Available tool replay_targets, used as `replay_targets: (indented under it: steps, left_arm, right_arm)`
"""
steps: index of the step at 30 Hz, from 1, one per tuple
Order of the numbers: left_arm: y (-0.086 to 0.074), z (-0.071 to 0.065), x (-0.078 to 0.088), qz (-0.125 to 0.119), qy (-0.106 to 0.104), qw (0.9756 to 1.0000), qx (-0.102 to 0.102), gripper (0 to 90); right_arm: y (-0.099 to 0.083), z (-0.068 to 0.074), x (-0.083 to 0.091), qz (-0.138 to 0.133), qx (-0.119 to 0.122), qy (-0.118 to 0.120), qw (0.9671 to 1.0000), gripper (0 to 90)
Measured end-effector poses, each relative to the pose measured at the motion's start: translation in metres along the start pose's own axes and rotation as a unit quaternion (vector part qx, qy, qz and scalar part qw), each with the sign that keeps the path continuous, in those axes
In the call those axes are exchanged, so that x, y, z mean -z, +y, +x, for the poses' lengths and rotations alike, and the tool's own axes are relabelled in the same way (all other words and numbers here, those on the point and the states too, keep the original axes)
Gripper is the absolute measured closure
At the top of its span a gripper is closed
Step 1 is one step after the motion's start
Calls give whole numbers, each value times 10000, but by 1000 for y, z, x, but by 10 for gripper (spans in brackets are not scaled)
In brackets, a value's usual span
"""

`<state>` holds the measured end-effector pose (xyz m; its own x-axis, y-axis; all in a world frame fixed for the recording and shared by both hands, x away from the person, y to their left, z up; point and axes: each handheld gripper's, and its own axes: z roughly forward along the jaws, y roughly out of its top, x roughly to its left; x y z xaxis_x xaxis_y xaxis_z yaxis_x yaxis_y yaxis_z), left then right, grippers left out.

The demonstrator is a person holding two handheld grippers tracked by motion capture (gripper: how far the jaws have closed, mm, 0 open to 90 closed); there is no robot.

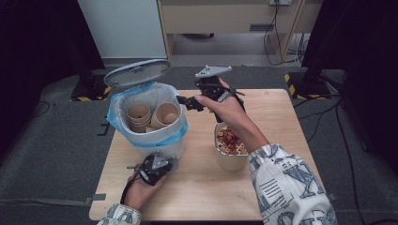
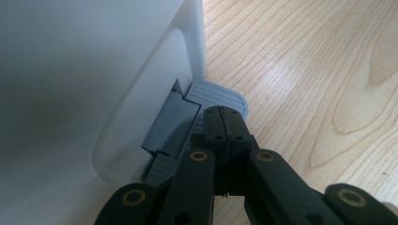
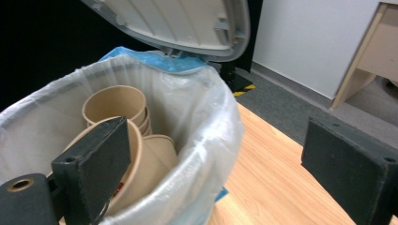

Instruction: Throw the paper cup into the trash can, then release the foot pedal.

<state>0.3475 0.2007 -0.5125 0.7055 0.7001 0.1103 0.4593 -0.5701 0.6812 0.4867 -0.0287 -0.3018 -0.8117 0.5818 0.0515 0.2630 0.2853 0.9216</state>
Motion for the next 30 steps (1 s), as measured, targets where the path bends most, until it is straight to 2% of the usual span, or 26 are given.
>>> replay_targets:
  steps: [7, 16, 24, 26, 27, 28, 30]
  left_arm:
    - [0, 0, 0, -2, 3, 10000, 2, 895]
    - [0, 0, 0, -3, 0, 10000, 4, 896]
    - [0, 0, 0, -24, -17, 10000, 34, 889]
    - [-1, -1, 1, -49, -48, 10000, 62, 841]
    - [0, -3, 3, -40, 75, 10000, 26, 812]
    - [0, -3, 5, -70, 87, 9999, 50, 754]
    - [-2, -2, 8, -132, 57, 9998, 141, 710]
  right_arm:
    - [-5, -12, 11, -12, -153, -145, 9998, 82]
    - [-12, -27, 25, -14, -221, -316, 9993, 79]
    - [-25, -45, 44, -27, -354, -525, 9980, 78]
    - [-27, -49, 47, -13, -394, -578, 9975, 78]
    - [-29, -52, 49, -8, -403, -611, 9973, 78]
    - [-32, -55, 51, -3, -422, -653, 9970, 78]
    - [-37, -61, 56, 16, -482, -721, 9962, 78]
